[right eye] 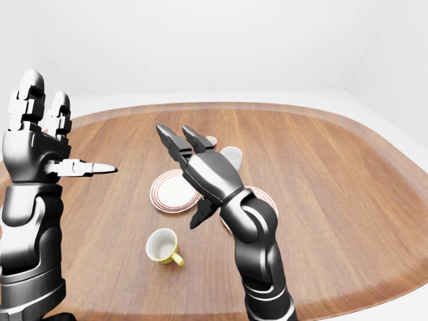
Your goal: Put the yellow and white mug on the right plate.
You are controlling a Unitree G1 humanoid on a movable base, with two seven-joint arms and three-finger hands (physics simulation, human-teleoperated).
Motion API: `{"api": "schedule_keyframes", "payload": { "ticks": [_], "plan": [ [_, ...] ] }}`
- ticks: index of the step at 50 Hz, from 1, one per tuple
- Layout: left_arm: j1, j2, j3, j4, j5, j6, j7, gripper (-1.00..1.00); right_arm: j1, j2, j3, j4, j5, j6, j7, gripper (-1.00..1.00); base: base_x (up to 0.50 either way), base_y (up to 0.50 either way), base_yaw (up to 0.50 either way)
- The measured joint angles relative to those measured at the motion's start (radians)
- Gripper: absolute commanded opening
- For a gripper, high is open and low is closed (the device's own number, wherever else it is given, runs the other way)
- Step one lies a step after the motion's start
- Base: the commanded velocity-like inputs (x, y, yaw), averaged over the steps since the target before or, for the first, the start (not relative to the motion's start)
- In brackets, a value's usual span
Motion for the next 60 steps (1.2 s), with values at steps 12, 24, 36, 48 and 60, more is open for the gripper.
{"api": "schedule_keyframes", "payload": {
  "ticks": [12,24,36,48,60],
  "plan": [
    [-0.005,0.014,0.009,0.028,-0.009,0.000,0.003,1.00,0.037,0.036,0.040,-0.033,-0.091,0.000,0.000,1.00,0.00,0.00,0.00],
    [-0.008,0.026,0.018,0.047,-0.015,0.000,0.001,1.00,0.046,0.054,0.063,0.033,-0.121,0.000,0.000,1.00,0.00,0.00,0.00],
    [0.012,0.039,0.037,0.103,-0.011,0.000,-0.018,1.00,0.066,0.081,0.107,0.049,-0.166,0.000,0.000,1.00,0.00,0.00,0.00],
    [0.020,0.057,0.054,0.185,-0.007,0.000,-0.031,1.00,0.098,0.113,0.165,0.032,-0.211,0.000,0.000,1.00,0.00,0.00,0.00],
    [0.008,0.092,0.079,0.254,-0.025,0.000,-0.032,1.00,0.114,0.133,0.203,0.008,-0.241,0.000,0.000,1.00,0.00,0.00,0.00]
  ]
}}
